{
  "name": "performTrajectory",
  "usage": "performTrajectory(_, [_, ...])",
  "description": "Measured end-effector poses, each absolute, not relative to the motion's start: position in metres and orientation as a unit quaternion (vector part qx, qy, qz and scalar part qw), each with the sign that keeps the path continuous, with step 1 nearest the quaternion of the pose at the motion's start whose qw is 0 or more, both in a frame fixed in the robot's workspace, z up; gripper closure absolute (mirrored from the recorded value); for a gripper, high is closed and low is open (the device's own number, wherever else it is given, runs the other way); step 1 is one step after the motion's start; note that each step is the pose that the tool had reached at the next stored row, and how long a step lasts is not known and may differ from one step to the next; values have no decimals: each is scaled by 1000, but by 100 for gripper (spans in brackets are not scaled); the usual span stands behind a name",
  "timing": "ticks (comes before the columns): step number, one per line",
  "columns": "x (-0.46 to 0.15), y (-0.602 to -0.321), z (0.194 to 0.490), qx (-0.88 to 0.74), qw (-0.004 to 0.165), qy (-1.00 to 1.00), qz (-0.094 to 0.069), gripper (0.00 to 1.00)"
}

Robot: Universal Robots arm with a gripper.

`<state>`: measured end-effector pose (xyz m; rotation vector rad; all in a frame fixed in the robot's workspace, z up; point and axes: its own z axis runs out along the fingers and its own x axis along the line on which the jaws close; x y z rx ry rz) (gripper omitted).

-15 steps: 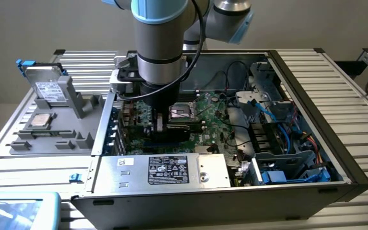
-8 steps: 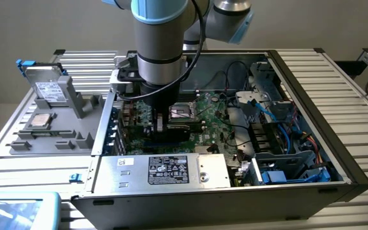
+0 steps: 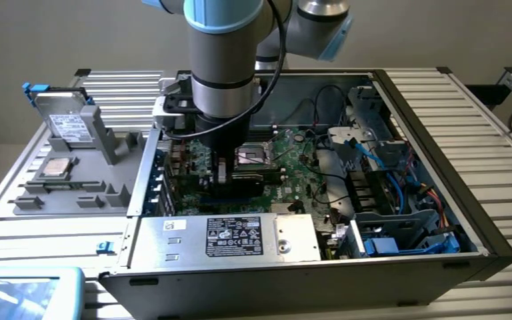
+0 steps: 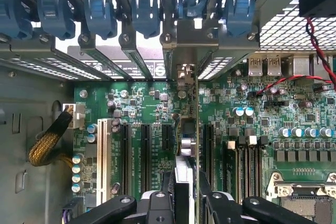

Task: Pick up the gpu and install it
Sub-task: 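Insert the gpu into the slot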

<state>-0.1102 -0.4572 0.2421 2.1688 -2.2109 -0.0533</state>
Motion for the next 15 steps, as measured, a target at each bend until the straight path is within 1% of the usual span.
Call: performTrajectory(15, [-109, -457, 241, 701, 21, -713, -16, 72])
